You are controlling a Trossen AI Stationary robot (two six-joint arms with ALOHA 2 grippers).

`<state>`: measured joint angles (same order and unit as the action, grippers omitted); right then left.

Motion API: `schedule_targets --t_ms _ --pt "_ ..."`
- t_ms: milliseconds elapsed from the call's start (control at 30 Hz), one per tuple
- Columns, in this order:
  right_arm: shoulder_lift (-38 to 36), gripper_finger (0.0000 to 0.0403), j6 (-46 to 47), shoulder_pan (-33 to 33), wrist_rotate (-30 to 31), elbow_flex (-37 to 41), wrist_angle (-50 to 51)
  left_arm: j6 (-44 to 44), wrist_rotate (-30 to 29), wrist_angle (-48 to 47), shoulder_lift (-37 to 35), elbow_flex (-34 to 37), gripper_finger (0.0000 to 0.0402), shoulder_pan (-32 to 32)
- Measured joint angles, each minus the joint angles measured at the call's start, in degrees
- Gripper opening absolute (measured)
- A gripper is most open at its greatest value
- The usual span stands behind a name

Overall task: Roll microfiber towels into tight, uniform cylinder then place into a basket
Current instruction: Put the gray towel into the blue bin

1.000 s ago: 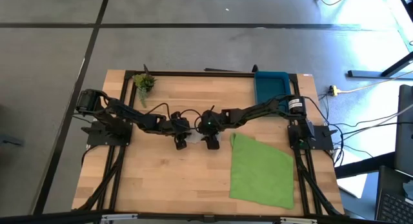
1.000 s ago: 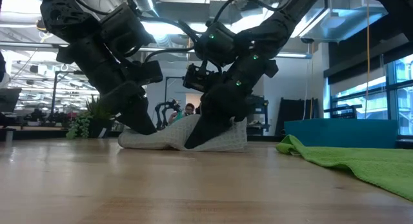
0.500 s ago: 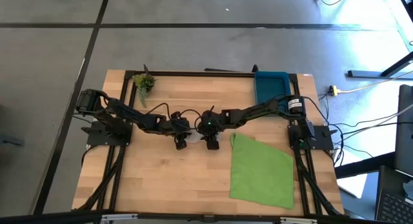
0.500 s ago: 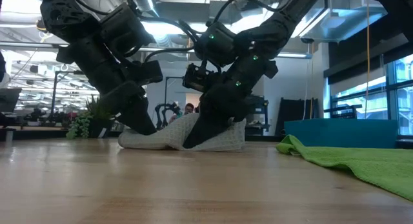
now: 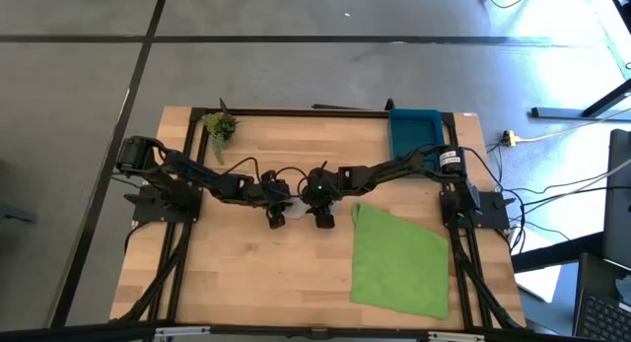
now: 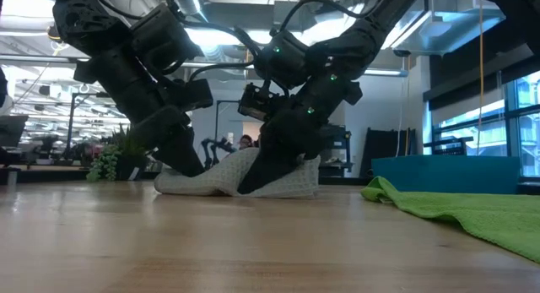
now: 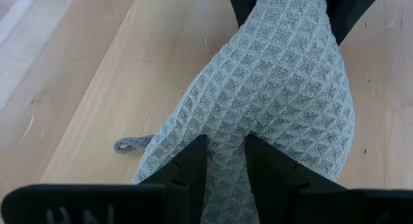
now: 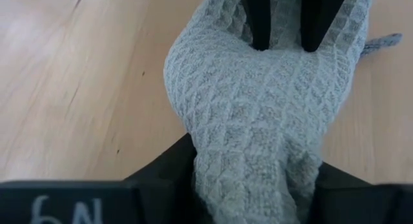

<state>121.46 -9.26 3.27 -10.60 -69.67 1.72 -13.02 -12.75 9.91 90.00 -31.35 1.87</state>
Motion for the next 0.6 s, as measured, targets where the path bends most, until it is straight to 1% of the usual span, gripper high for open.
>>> schedule_targets --t_ms 300,600 --pt "0.05 0.0134 0.00 0.00 -0.15 -0.02 -0.29 -0.11 -0.02 -0.25 0.00 -0.02 0.0102 0.11" --pt "0.05 0.0112 0.02 0.00 -0.25 -0.02 -0.27 -0.39 -0.13 -0.35 -0.02 -0.04 0.0147 0.13"
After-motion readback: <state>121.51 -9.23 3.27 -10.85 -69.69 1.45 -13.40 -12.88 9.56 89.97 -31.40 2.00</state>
